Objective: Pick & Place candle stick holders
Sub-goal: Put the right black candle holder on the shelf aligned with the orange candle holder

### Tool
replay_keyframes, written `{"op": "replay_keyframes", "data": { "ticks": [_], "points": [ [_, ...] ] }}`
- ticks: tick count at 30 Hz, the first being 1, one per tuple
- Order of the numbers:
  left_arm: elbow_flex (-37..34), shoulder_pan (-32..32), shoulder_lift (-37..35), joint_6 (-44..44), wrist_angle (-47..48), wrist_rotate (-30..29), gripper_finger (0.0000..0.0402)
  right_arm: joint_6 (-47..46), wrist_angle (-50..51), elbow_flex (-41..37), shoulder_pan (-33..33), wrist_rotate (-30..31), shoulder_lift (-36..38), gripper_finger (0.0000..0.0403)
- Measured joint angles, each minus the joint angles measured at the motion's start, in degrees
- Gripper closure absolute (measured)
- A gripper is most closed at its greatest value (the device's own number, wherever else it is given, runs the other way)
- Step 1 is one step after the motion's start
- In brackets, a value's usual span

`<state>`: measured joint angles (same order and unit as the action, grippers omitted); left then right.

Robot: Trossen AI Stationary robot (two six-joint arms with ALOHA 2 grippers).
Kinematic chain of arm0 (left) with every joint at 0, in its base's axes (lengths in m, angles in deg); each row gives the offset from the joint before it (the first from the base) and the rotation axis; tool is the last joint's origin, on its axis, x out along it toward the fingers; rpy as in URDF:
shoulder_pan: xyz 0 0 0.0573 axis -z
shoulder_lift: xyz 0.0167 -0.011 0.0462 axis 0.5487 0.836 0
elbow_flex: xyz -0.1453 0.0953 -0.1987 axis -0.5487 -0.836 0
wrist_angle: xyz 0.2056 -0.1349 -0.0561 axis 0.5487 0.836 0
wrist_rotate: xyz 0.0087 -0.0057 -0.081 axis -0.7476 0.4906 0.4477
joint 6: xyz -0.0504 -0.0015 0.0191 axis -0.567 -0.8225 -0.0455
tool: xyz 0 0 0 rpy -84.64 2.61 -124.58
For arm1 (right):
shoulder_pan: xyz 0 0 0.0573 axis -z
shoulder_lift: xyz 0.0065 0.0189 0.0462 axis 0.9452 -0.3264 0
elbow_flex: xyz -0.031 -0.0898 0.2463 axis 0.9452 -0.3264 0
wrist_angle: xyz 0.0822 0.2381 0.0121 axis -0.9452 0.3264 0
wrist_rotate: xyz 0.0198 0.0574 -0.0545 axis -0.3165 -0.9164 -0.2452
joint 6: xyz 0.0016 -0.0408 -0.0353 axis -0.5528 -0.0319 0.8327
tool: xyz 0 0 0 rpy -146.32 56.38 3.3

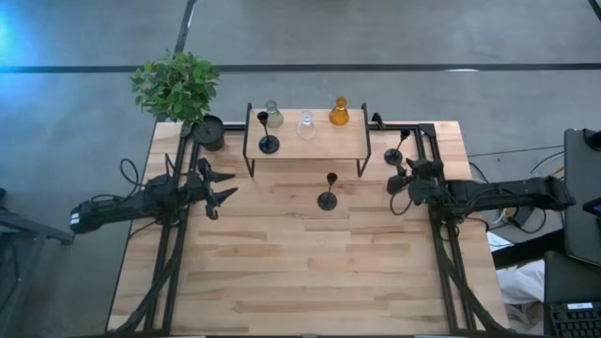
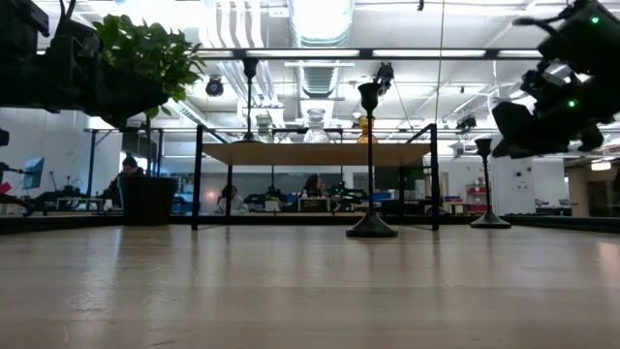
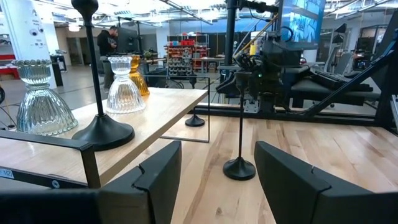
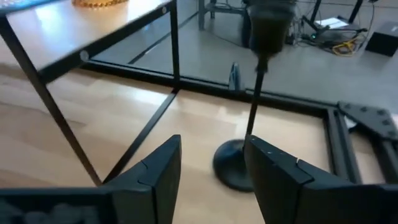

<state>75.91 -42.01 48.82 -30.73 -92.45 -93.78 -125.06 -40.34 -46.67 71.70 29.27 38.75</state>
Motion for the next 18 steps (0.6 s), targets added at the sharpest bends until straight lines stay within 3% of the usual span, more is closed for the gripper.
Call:
{"op": "replay_keyframes", "data": {
  "ticks": [5,11,18],
  "points": [
    [0.08,0.00,0.00,0.00,0.01,0.00,0.0193,6.68,-0.02,3.10,7.33,-3.37,-1.40,0.0229],
    [0.10,0.00,0.00,0.00,0.01,0.00,0.0193,3.04,-0.44,2.14,14.02,-9.11,-3.69,0.0200],
    [0.10,0.00,0.00,0.00,0.01,-0.01,0.0193,6.13,-11.04,0.01,17.13,-9.93,-7.16,0.0166]
  ]
}}
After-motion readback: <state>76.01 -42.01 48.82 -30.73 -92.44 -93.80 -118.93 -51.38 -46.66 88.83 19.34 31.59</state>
